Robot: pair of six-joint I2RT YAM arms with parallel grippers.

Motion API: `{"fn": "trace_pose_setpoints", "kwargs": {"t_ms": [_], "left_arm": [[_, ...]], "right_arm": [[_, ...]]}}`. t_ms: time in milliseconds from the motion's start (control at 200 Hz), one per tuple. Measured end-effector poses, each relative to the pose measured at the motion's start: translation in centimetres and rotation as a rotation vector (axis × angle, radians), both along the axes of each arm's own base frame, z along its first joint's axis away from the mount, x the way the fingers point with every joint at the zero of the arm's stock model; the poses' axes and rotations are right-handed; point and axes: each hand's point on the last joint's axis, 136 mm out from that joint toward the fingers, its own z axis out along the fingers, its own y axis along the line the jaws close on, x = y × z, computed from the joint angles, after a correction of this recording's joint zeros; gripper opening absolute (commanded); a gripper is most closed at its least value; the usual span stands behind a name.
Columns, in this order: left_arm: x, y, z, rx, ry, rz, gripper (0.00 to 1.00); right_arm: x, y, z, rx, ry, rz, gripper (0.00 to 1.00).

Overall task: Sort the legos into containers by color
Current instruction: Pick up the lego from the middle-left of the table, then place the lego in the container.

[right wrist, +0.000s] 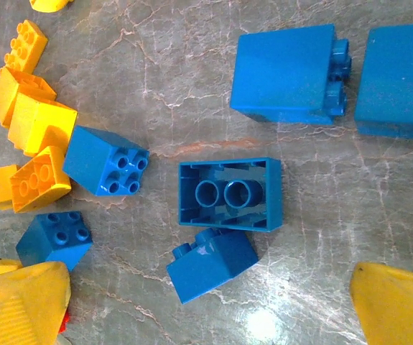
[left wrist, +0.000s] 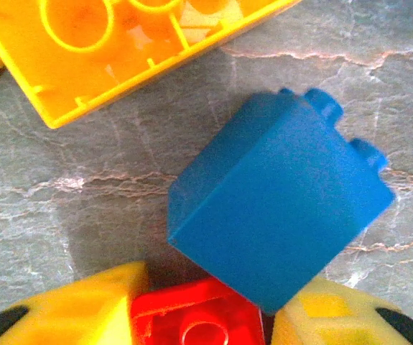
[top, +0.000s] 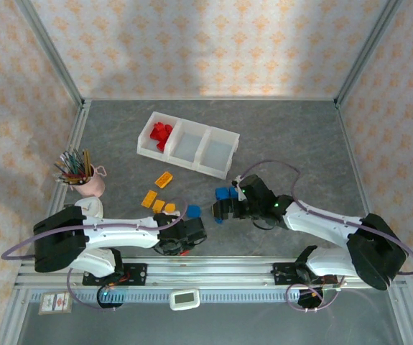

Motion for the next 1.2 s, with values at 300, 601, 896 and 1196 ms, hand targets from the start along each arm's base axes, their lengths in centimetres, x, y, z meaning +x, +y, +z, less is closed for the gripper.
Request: {"fn": "trace_pose_setpoints", "kwargs": {"t_ms": [300, 601, 896, 1196], "left_arm": [[0.5, -0.1, 1.6, -0.023, -0.036, -0.002, 0.30], [6.9, -0.5, 9.8, -0.093, -0.205, 0.035, 0.29], [20.7, 6.9, 16.9, 0.036, -0.440, 0.180, 0.29], [35.1, 10.9, 15.6, 0.136, -0.489, 0.208, 0.29]], "right_arm": [[0.6, -0.1, 0.5, 0.019, 0.001, -0.014, 1.00], [3.5, 1.7, 5.9, 0.111, -0.088, -0.028, 1.00], [7.7, 2.3, 9.0, 0.123, -0.160, -0.123, 1.00], [11.6, 3.5, 9.4, 0.124, -0.163, -0.173, 1.00]]}}
